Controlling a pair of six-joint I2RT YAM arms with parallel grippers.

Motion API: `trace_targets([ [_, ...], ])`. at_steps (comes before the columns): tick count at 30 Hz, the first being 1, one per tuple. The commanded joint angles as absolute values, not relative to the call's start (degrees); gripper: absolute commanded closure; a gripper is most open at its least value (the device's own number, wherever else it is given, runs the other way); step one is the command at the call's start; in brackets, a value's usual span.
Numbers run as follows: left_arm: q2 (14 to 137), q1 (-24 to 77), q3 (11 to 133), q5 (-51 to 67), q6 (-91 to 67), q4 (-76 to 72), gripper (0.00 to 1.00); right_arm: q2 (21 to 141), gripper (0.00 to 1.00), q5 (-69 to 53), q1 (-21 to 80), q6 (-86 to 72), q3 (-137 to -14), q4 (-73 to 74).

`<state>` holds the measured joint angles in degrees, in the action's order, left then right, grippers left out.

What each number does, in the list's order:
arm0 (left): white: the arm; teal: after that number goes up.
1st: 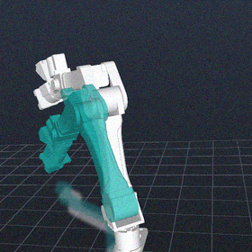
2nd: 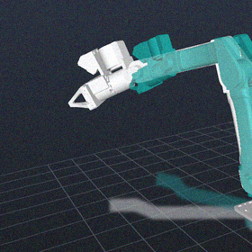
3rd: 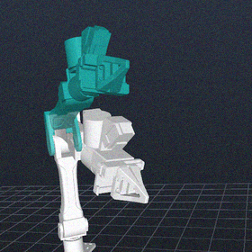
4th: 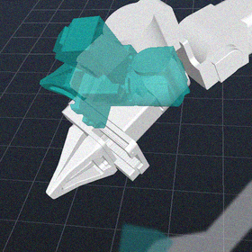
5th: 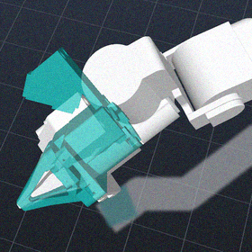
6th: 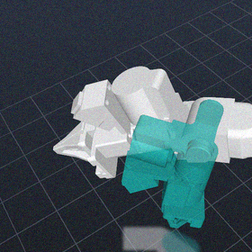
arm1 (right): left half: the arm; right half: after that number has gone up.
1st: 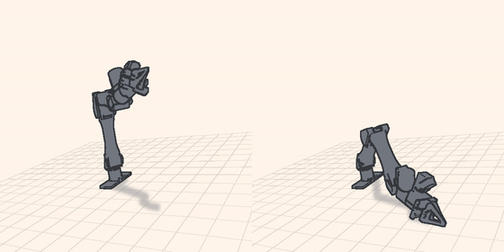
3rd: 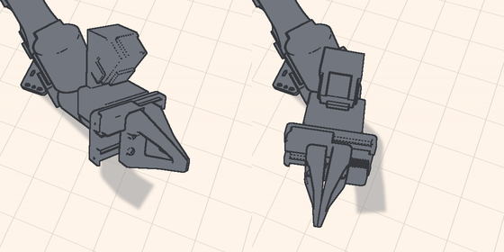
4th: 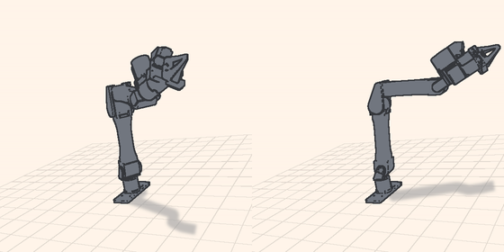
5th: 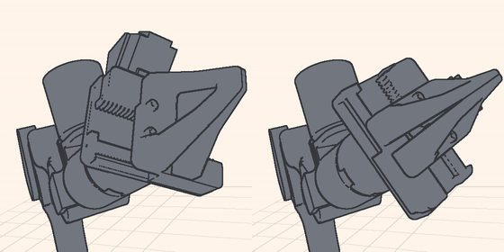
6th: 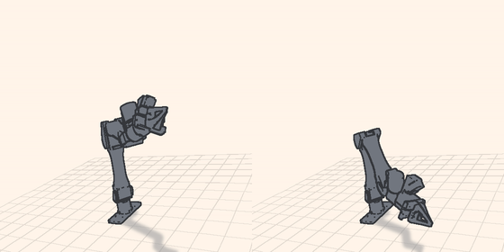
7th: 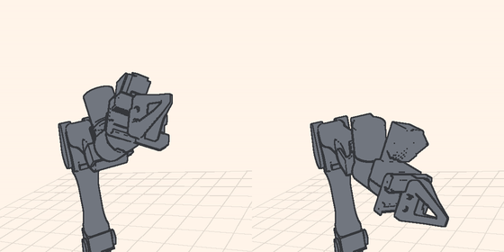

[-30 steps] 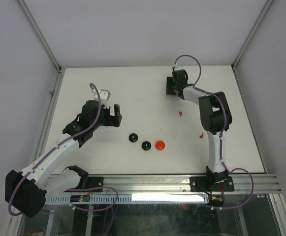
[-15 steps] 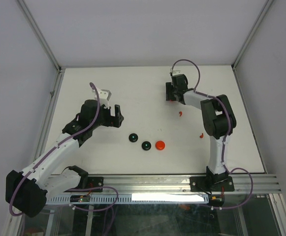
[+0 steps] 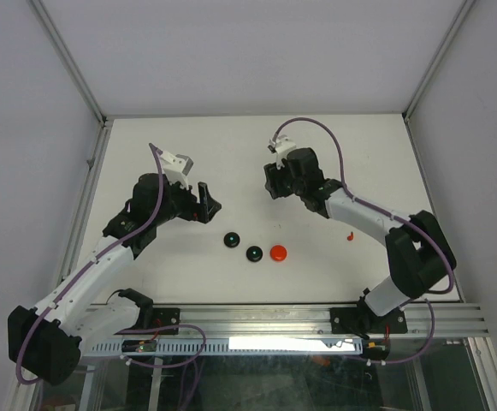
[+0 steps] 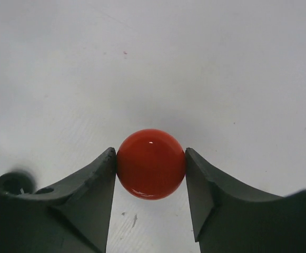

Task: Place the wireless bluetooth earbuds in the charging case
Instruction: Pick up the charging case at the center of the board.

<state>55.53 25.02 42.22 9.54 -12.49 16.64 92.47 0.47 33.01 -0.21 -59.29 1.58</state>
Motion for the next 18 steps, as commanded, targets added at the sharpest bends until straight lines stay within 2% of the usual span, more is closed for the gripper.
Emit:
trace_targets([
  [1, 52.7, 24.5, 42.0, 15.8, -13.9, 11.7, 0.12, 83.1, 0.54, -0.9, 37.7, 5.5, -56.7, -1.9],
  [12, 51.6, 24.5, 40.8, 30.1, -23.8, 3.7, 0.17, 68.9, 0.53, -6.5, 47.3, 18.0, -51.9, -2.6],
  [18, 51.5, 24.5, 37.4, 35.7, -32.7, -3.4, 0.25, 64.9, 0.52, -9.5, 50.8, 24.9, -49.7, -3.7],
])
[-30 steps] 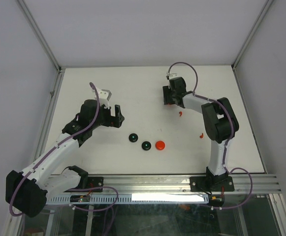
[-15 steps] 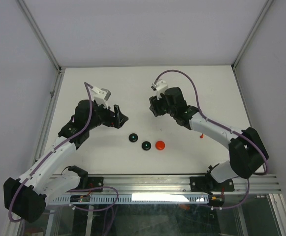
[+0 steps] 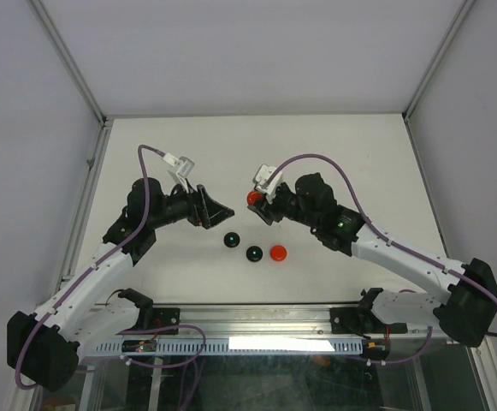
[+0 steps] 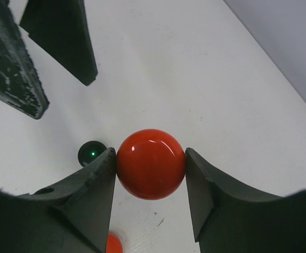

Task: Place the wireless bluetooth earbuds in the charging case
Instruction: Pick up the charging case at the center of the board.

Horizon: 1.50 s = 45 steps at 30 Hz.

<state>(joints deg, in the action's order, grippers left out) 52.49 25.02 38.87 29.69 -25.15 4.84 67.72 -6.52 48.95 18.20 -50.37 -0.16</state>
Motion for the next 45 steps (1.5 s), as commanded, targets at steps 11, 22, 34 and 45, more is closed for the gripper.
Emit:
trace_targets([
  [11, 53.1, 24.7, 34.3, 41.6, -41.0, -12.4, 0.45, 63.2, 0.52, -11.9, 54.8, 29.1, -49.5, -5.0],
  [22, 56.6, 25.8, 34.2, 43.8, -42.8, -15.0, 0.56, 64.7, 0.52, -11.5, 57.4, 33.3, -51.9, -4.1],
  [34, 58.9, 29.5, 34.2, 41.9, -43.2, -16.7, 0.67, 65.2, 0.52, -7.9, 59.6, 36.8, -53.5, -3.4],
  [45, 57.3, 29.6, 32.9, 41.1, -43.4, -20.0, 1.00, 64.3, 0.45, -4.9, 61.0, 36.8, -52.9, -4.4],
])
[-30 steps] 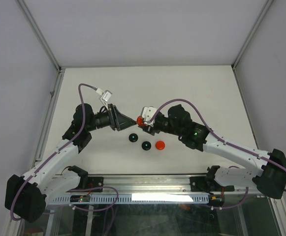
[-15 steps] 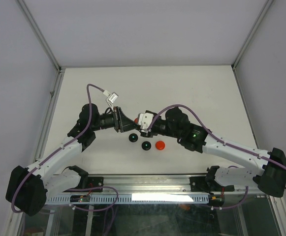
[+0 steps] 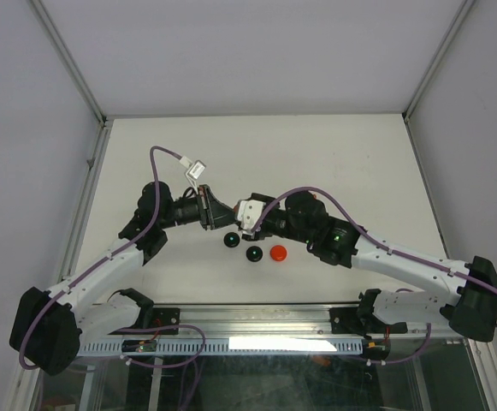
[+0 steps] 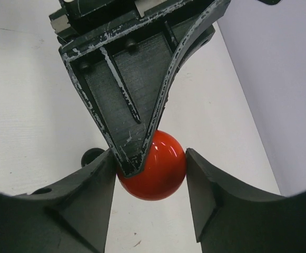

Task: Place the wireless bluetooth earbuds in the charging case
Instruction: Pick up the charging case at the center of the board, then open the charging case.

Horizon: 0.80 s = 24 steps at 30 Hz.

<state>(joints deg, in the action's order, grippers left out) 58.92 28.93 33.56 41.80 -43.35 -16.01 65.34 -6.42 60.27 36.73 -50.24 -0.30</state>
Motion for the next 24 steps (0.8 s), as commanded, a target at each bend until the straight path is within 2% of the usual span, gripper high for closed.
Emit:
trace_targets([
  [1, 57.0, 29.6, 32.9, 41.2, -42.3, -19.7, 1.00, 64.0, 0.41, -5.0, 61.0, 36.1, -53.0, -4.1],
  [5, 55.3, 29.6, 35.1, 40.0, -34.3, -14.1, 1.00, 61.8, 0.26, -5.1, 60.9, 33.3, -53.4, -1.7],
  [11, 53.4, 29.6, 40.3, 40.1, -17.5, -4.8, 1.00, 58.0, 0.14, -7.5, 60.5, 28.7, -54.7, 2.4],
  [15, 52.1, 29.6, 42.4, 42.1, -6.4, -1.6, 1.00, 56.4, 0.12, -12.0, 58.8, 24.5, -55.9, 4.2],
  [24, 48.9, 29.6, 42.3, 48.4, 8.1, -1.4, 1.00, 55.6, 0.12, -20.4, 52.5, 14.0, -56.9, 3.2],
])
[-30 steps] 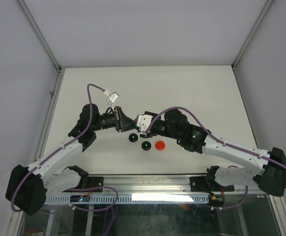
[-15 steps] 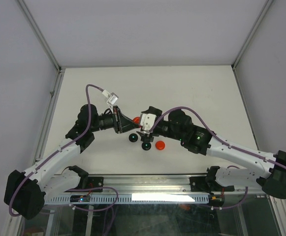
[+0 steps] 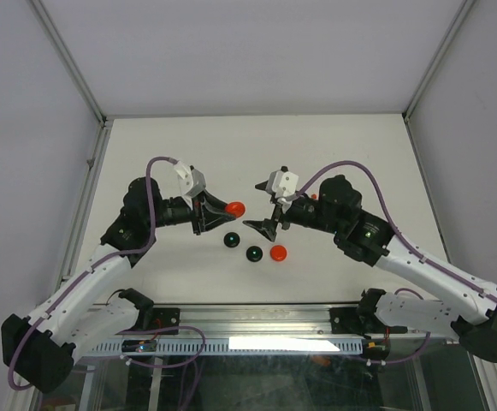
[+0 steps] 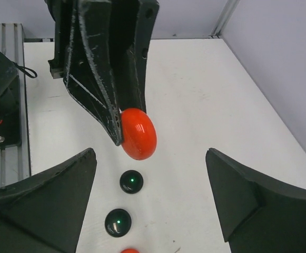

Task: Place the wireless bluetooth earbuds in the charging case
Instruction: Open the charging case.

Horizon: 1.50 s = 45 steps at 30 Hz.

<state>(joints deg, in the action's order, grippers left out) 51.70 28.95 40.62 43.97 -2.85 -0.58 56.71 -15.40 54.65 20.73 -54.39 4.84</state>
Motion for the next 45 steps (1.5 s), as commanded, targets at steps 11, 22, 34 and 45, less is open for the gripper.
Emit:
trace_targets([
  [11, 46.4, 29.6, 40.2, 54.2, 15.6, -1.4, 1.00, 59.1, 0.13, -28.6, 49.4, 7.7, -54.7, -3.5],
  [22, 46.6, 29.6, 39.5, 57.6, 14.6, -2.7, 1.00, 63.6, 0.13, -30.8, 48.9, 6.7, -55.0, -5.8],
  [34, 44.8, 29.6, 37.1, 61.4, 15.9, -2.7, 1.00, 64.1, 0.14, -32.1, 45.7, 4.3, -55.1, -5.6],
  [45, 45.1, 29.6, 36.2, 54.1, 12.4, -4.2, 1.00, 65.4, 0.14, -33.5, 45.3, 1.7, -56.9, -5.5],
])
